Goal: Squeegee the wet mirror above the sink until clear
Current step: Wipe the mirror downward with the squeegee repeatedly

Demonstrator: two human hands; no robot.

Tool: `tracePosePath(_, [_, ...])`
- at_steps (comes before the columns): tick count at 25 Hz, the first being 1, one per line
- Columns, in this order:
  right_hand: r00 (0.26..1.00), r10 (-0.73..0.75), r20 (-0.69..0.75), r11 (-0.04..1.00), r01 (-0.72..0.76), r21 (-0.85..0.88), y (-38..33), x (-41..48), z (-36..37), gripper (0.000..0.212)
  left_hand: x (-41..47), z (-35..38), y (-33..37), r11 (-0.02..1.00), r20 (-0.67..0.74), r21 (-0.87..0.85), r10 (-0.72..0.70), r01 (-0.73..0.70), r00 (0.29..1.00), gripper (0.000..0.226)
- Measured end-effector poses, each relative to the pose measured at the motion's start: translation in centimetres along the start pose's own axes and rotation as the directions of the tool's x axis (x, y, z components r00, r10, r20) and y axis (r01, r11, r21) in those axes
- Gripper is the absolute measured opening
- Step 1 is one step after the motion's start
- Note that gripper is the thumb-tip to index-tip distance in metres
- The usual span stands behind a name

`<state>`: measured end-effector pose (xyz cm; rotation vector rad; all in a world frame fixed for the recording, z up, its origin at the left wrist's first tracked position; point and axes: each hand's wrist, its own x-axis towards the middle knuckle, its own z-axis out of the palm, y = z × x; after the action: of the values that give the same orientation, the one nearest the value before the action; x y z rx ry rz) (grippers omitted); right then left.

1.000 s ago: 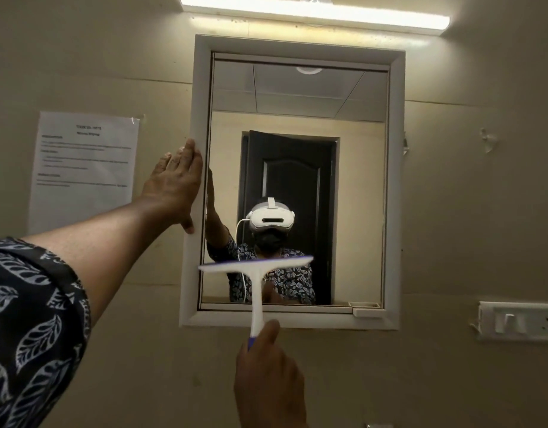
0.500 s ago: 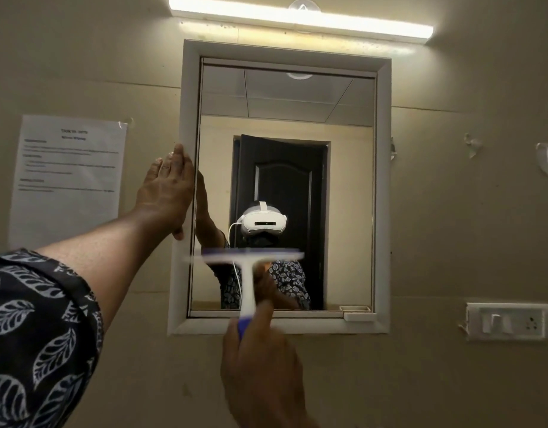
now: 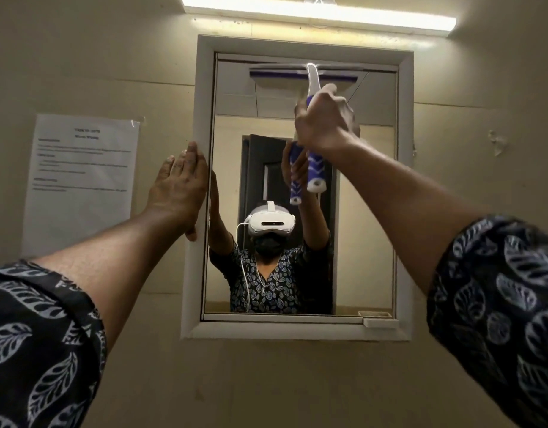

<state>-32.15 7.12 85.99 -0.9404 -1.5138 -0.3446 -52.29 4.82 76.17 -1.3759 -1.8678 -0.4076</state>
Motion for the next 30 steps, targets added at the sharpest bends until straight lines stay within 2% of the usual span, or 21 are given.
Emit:
tracePosePath(5, [0.992,0.071,0.104,0.996,-0.064,-0.061,-0.7,0.9,0.0,0.029,-0.1,0.0,0.0,1.0,-0.011,-0.019,-0.007,0.006,1.0,0.145])
tracePosePath(12, [0.985,0.108,0.132,0.988,-0.091,-0.127,-0.6,-2.6,-0.7,0.022,-0.3,-0.3,-0.2,0.999,-0.034,-0.043,0.011,-0.012,0.999,0.147])
tracePosePath(15, [0.977,0.127,0.173,0.992,-0.124,-0.028,0.6,-6.4,0.1,0.014,-0.5,-0.3,-0.2,0.999,-0.043,-0.026,0.023,-0.024,0.999,0.148])
tracePosePath(17, [0.978,0.106,0.178,0.994,-0.103,-0.028,1.8,-9.6,0.9,0.01,-0.6,-0.4,-0.2,0.999,-0.045,-0.022,0.026,-0.027,0.999,0.148])
tracePosePath(22, [0.966,0.113,0.235,0.993,-0.115,-0.004,4.6,-18.5,2.5,0.019,-0.9,-0.7,-0.2,0.999,-0.038,-0.034,0.025,-0.026,0.999,0.146])
tracePosePath(27, [0.932,0.167,0.322,0.982,-0.13,-0.135,6.9,-27.1,3.1,0.036,-1.1,-1.0,0.0,0.999,-0.021,-0.036,0.019,-0.019,1.0,0.147])
tracePosePath(30, [0.888,0.213,0.406,0.974,-0.16,-0.161,7.6,-31.1,2.9,0.034,-1.2,-1.1,0.2,0.999,-0.013,-0.036,0.016,-0.016,1.0,0.146])
